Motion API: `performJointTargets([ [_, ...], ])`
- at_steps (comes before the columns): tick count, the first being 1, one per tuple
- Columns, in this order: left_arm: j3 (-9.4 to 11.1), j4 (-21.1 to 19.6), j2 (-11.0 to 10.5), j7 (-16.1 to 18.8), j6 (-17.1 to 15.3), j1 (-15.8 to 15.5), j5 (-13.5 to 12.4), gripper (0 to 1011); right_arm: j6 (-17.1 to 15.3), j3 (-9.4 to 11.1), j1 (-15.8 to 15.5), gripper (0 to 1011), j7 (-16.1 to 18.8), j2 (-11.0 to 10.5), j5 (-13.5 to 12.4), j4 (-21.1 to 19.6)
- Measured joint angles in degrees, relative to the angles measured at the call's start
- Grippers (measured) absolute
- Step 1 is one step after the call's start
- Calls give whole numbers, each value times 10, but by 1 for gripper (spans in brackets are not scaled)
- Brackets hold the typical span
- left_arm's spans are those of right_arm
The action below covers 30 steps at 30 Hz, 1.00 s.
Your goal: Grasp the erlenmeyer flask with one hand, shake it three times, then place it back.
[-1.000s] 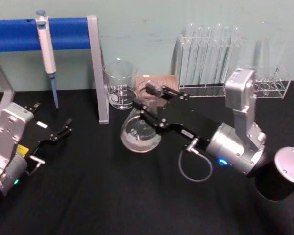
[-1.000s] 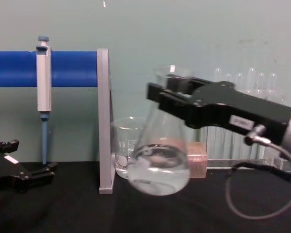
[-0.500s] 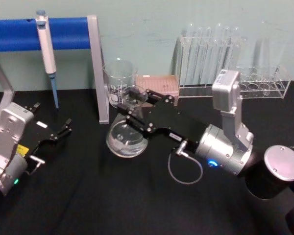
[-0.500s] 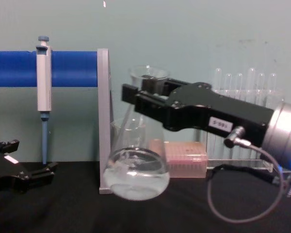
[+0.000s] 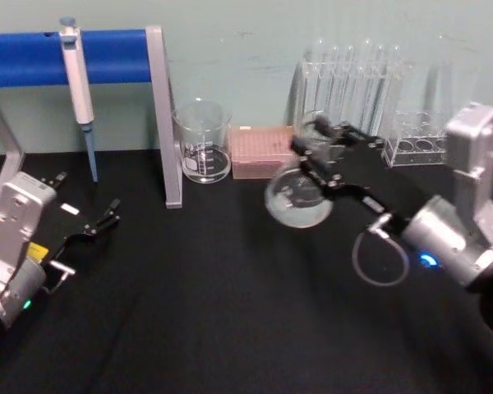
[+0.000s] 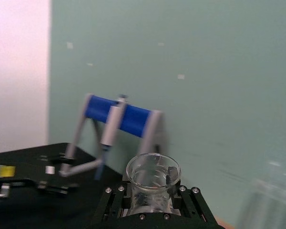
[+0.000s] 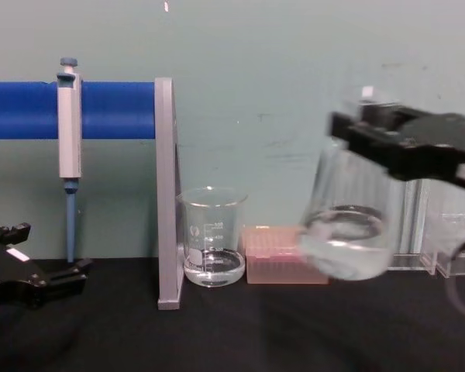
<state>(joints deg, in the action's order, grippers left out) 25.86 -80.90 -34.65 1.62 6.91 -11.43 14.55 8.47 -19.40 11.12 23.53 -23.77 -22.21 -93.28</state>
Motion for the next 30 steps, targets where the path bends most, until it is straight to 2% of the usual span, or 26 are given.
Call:
performJointTargets([
  [1,0,0,0,0,0,0,0,1001,-1,13,-10,450,-10,-4,2,-8],
  [4,0,0,0,0,0,0,0,1001,-3,29,-24,450,-23,-9,4,-18],
  [7,0,0,0,0,0,0,0,1001,-6,56,-47,450,-42,-14,9,-31],
  [15,0,0,0,0,0,0,0,1001,-11,79,-63,450,-48,-12,14,-40],
  [20,0,0,0,0,0,0,0,1001,-13,75,-56,450,-34,-3,15,-33],
  [25,0,0,0,0,0,0,0,1001,-15,59,-40,450,-13,5,16,-21],
  [26,0,0,0,0,0,0,0,1001,-16,46,-28,450,1,11,15,-12],
  [27,0,0,0,0,0,0,0,1001,-16,46,-28,450,1,11,15,-12],
  [30,0,0,0,0,0,0,0,1001,-17,20,-6,450,24,20,12,5],
])
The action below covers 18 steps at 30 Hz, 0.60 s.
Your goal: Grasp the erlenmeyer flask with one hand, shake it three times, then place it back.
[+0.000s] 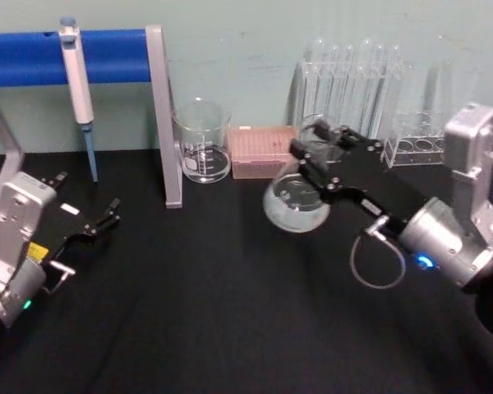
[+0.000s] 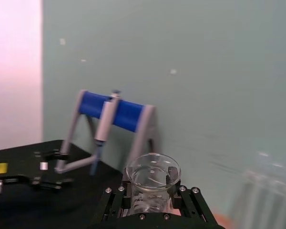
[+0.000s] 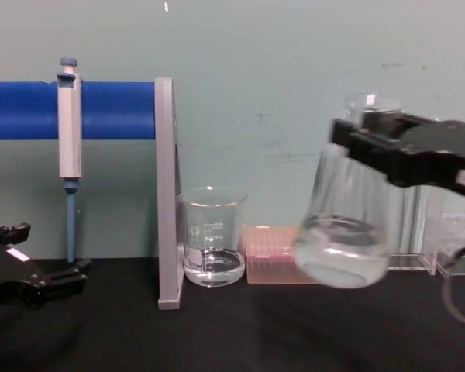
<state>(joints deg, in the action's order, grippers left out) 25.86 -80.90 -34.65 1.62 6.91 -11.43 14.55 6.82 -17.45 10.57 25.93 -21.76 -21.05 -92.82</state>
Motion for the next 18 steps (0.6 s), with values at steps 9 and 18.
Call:
performJointTargets([
  [9,0,0,0,0,0,0,0,1001,-5,-53,39,450,38,16,-8,34],
  [18,0,0,0,0,0,0,0,1001,-10,-89,64,450,58,23,-18,57],
])
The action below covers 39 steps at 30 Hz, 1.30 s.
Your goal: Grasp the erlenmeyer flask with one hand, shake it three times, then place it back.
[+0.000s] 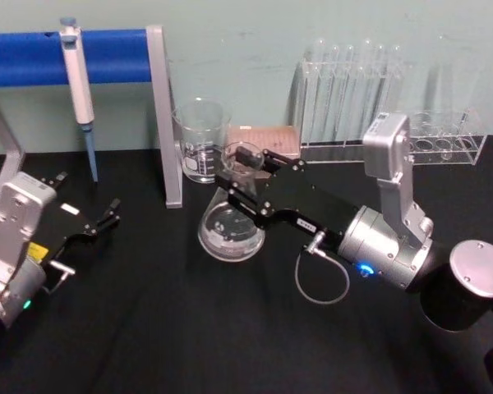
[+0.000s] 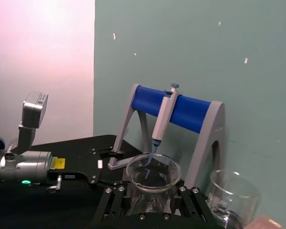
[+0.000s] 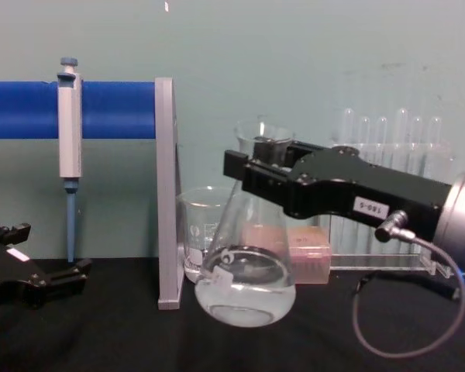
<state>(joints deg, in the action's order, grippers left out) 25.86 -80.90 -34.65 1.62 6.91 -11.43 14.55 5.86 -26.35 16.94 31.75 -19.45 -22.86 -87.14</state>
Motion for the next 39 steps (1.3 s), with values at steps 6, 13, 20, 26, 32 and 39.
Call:
performJointTargets([
  [6,0,0,0,0,0,0,0,1001,-1,-11,6,450,1,0,-5,9],
  [13,0,0,0,0,0,0,0,1001,-4,-17,11,450,2,0,-13,24],
  [20,0,0,0,0,0,0,0,1001,-10,-23,18,450,4,3,-18,40],
  [26,0,0,0,0,0,0,0,1001,-19,-30,23,450,5,4,-20,54],
  [32,0,0,0,0,0,0,0,1001,-26,-35,26,450,4,4,-21,63],
  [39,0,0,0,0,0,0,0,1001,-29,-39,28,450,5,4,-23,71],
])
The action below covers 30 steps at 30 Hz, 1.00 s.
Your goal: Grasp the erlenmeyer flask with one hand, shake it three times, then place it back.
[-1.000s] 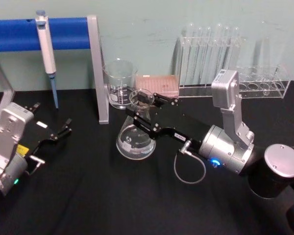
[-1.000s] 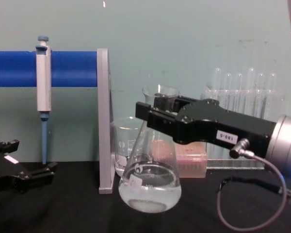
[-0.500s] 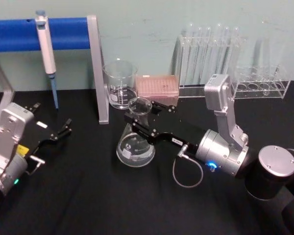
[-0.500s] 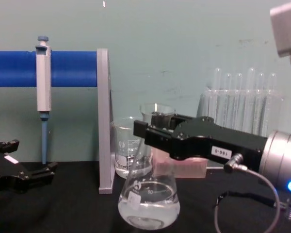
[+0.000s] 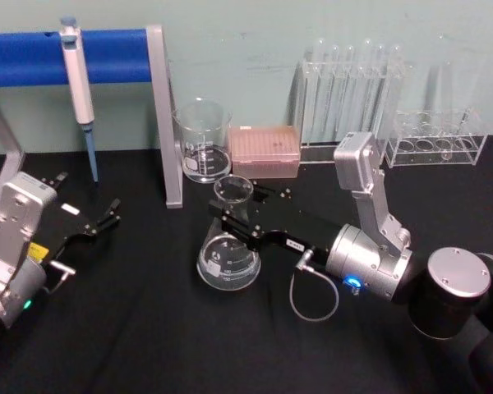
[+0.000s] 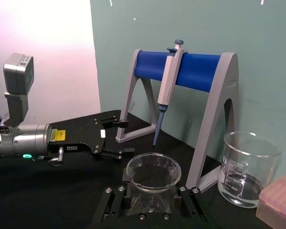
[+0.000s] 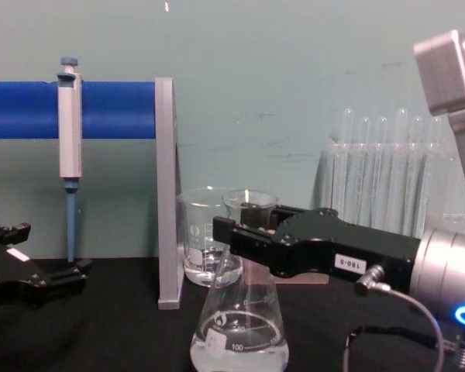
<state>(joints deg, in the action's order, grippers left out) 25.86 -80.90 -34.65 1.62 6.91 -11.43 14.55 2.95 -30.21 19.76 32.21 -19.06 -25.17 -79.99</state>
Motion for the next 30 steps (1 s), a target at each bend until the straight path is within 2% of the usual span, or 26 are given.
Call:
performJointTargets([
  [19,0,0,0,0,0,0,0,1001,5,-8,5,450,12,0,-1,25],
  [30,0,0,0,0,0,0,0,1001,12,-18,12,450,24,-3,8,39],
])
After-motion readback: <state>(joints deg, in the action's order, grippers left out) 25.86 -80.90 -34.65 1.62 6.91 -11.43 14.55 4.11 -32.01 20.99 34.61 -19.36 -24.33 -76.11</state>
